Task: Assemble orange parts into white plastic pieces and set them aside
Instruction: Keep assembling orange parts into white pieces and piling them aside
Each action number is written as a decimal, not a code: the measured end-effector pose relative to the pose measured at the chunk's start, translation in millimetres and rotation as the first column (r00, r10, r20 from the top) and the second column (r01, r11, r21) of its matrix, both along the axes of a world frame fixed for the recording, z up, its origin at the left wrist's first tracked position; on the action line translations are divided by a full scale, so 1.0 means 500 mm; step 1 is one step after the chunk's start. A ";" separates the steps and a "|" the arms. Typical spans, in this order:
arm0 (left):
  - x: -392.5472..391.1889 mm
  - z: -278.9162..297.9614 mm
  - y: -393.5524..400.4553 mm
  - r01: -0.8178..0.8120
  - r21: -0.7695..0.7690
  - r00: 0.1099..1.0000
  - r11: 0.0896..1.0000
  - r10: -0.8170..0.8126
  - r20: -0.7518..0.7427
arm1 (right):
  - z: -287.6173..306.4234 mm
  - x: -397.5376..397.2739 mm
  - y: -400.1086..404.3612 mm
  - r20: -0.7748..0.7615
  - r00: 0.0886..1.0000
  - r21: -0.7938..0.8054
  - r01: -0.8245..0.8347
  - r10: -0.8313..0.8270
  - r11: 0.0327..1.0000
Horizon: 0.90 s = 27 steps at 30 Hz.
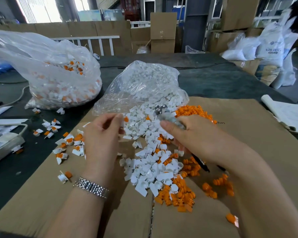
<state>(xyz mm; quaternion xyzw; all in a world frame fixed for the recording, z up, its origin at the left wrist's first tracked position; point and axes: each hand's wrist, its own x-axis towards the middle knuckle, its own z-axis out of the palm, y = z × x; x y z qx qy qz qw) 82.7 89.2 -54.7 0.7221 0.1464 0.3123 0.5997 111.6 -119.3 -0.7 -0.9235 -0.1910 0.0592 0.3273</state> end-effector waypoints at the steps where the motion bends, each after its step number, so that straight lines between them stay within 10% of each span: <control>1: 0.002 -0.002 0.011 -0.106 0.157 0.994 0.982 0.111 -0.021 | -0.004 0.007 -0.005 0.045 0.998 -0.002 0.048 -0.048 0.999; 5: 0.015 -0.005 0.027 -0.180 0.520 0.960 0.835 0.265 -0.093 | -0.036 0.040 -0.023 0.140 0.968 -0.094 0.222 -0.208 0.971; 12: 0.012 -0.013 -0.008 0.321 0.695 0.912 0.644 -0.012 -0.410 | -0.084 0.067 -0.019 0.234 0.926 -0.313 0.360 -0.296 0.879; 18: 0.011 -0.017 -0.016 0.345 0.777 0.901 0.526 0.046 -0.431 | -0.094 0.065 -0.006 0.228 0.941 -0.398 0.326 -0.252 0.857; 27: 0.016 -0.009 -0.015 0.186 0.372 0.948 0.909 -0.067 -0.310 | -0.067 0.056 -0.027 0.237 0.968 -0.211 0.130 -0.079 0.969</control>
